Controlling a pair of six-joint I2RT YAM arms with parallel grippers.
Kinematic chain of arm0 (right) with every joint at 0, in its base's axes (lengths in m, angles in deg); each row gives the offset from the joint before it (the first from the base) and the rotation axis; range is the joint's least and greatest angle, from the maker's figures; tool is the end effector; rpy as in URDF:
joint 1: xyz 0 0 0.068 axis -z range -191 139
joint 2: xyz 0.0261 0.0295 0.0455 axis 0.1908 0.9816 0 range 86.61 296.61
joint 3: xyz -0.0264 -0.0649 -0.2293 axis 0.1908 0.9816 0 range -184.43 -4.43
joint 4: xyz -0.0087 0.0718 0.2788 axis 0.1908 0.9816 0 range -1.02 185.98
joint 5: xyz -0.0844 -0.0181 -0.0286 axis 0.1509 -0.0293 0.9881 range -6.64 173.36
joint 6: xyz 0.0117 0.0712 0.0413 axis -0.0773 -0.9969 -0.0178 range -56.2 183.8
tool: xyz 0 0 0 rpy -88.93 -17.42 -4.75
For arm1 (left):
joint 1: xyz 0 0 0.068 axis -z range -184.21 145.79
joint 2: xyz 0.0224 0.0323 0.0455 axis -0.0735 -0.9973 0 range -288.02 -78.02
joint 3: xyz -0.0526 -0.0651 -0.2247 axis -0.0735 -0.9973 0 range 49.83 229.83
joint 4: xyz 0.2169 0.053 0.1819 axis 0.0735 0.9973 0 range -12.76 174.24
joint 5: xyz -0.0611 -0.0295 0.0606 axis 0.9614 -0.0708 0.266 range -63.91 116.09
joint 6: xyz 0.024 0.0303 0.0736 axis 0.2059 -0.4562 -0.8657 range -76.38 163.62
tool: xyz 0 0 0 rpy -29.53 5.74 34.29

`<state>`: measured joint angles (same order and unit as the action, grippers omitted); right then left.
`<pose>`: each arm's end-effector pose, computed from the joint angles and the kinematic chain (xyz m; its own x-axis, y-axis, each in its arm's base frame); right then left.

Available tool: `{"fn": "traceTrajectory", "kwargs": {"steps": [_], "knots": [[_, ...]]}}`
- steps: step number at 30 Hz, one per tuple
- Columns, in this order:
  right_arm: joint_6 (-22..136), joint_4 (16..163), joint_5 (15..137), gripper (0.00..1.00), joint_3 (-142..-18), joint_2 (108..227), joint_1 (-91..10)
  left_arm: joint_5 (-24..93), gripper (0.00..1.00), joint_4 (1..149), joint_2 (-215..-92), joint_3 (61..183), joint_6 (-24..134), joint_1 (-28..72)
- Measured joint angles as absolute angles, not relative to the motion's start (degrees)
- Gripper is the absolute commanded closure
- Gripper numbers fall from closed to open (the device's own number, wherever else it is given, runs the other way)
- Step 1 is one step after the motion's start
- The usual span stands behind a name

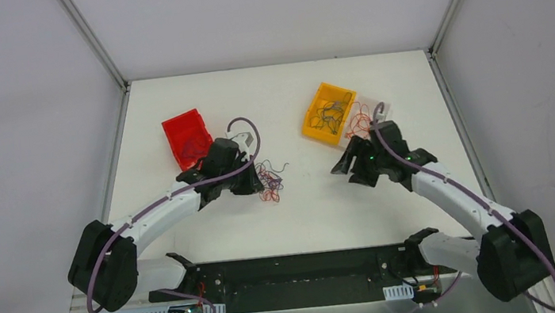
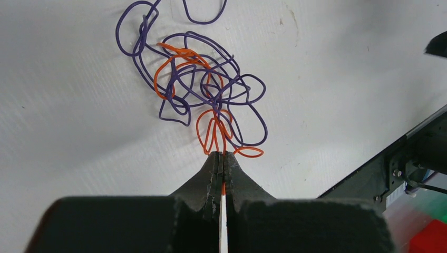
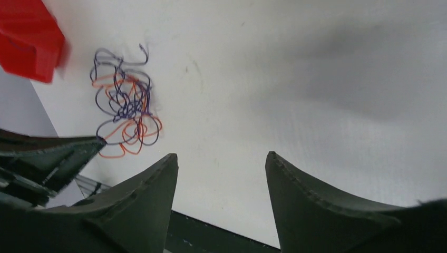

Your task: Untangle the cables

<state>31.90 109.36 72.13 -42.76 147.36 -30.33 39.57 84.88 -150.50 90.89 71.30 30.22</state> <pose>0.2686 0.1093 0.1664 -0.7871 0.2731 -0.5531 -0.0513 0.8646 0.4999 0.2606 -0.1991 0.1502 -0.7851 -0.0094 -0.6192 0.3776 0.7852 -0.4908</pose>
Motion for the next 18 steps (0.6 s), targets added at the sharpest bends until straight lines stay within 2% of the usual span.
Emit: {"fn": "traceTrajectory", "kwargs": {"steps": [3, 6, 18], "knots": [[29.8, 106.9, 72.0, 0.39, -44.3, 152.7, -39.6, 40.6, 1.0, 84.8, -150.9, 90.9, 71.3, 30.2], [26.7, 102.2, 71.7, 0.4, -47.1, 158.9, -46.5, 41.1, 1.0, 84.7, -150.9, 90.9, 71.3, 30.2], [19.6, 88.7, 72.4, 0.45, -57.6, 177.2, -55.1, 41.1, 1.0, 83.4, -150.9, 90.9, 71.4, 30.2]]}}
